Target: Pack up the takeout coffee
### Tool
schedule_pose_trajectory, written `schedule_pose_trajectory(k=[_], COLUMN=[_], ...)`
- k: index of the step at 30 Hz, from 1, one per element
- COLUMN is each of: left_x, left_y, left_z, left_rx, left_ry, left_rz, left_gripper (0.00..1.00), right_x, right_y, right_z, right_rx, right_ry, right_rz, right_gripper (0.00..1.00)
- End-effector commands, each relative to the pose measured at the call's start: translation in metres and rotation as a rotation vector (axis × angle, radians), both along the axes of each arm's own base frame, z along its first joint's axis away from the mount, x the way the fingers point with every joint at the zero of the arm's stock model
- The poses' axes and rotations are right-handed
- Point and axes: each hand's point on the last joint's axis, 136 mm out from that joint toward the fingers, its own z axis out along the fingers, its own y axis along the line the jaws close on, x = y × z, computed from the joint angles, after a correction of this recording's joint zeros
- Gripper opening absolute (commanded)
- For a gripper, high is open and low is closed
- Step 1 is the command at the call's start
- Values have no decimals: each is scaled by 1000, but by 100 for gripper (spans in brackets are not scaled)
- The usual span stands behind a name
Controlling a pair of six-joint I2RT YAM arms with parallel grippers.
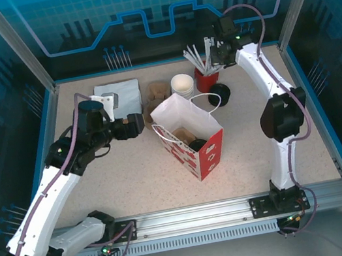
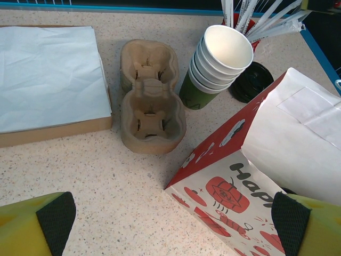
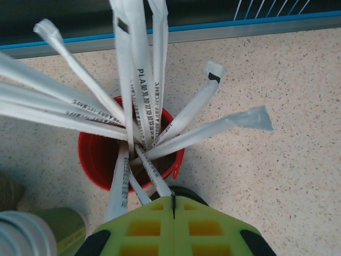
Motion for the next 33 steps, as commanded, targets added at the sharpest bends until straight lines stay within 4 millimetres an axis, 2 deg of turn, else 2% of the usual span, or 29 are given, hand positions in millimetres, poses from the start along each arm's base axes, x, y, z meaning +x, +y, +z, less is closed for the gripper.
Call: schedule_pose_trajectory(k=[1,9,17,23,33], left_x=[3,2,-2,-4,-5], left_y=[3,4,9,11,16], left_z=[11,15,18,18,20], left_rx=[-11,-35,-42,-49,-41], left_ry=[-24,-34,-51,-58,-69], left_rz=[14,32,50,62,80], left_gripper=[98,99,99,99,99], right_x=[-18,-63,-125,-168,-228], right_y=[7,13,19,18,26], right_z=[59,116,170,201,239], right_rx=[-27,-70,-67,-31,47], right_ry=[-131,-201,-268,-320,-409], right_rz=[36,108,221,285,424], right_gripper=[5,5,5,5,5])
